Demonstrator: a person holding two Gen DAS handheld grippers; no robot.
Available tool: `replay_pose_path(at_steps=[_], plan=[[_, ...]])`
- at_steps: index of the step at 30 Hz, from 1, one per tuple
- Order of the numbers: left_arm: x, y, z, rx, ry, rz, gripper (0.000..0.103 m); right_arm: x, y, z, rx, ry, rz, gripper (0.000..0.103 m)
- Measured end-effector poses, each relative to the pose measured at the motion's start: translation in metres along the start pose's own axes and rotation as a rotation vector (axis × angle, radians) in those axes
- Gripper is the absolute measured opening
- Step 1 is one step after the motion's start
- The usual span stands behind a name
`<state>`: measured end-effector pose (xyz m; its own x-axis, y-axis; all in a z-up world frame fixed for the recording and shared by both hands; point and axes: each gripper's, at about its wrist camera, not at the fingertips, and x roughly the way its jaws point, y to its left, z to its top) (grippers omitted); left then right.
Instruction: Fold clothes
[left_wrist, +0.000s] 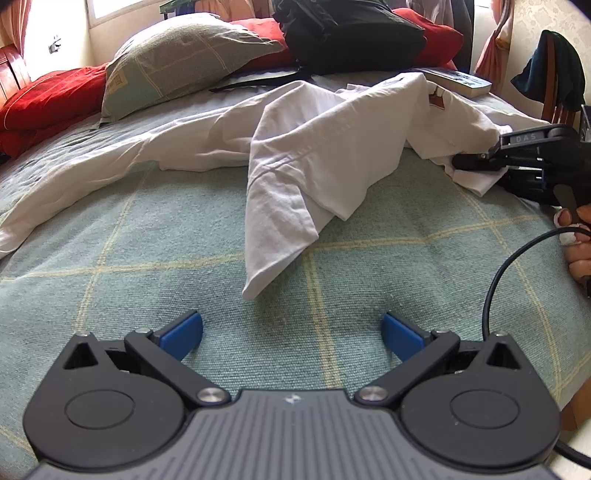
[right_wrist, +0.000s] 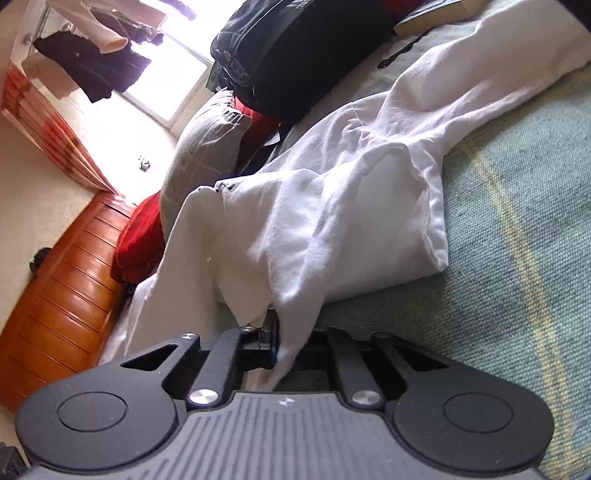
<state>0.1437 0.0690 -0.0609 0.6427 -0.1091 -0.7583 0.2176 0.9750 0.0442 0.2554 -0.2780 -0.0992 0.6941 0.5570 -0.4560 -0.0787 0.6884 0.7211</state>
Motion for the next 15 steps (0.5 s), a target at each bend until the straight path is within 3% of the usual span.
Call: replay_pose_path(at_steps=[6, 15], plan=[[-0.003, 0.000, 0.000, 0.015, -0.011, 0.001, 0.103, 0.001, -0.005, 0.002, 0.039, 0.005, 0.014, 0.006], [-0.023, -0.005, -0.003, 0.057, -0.042, 0.061, 0.102, -0.021, 0.016, -0.004, 0.024, 0.012, 0.001, 0.009]])
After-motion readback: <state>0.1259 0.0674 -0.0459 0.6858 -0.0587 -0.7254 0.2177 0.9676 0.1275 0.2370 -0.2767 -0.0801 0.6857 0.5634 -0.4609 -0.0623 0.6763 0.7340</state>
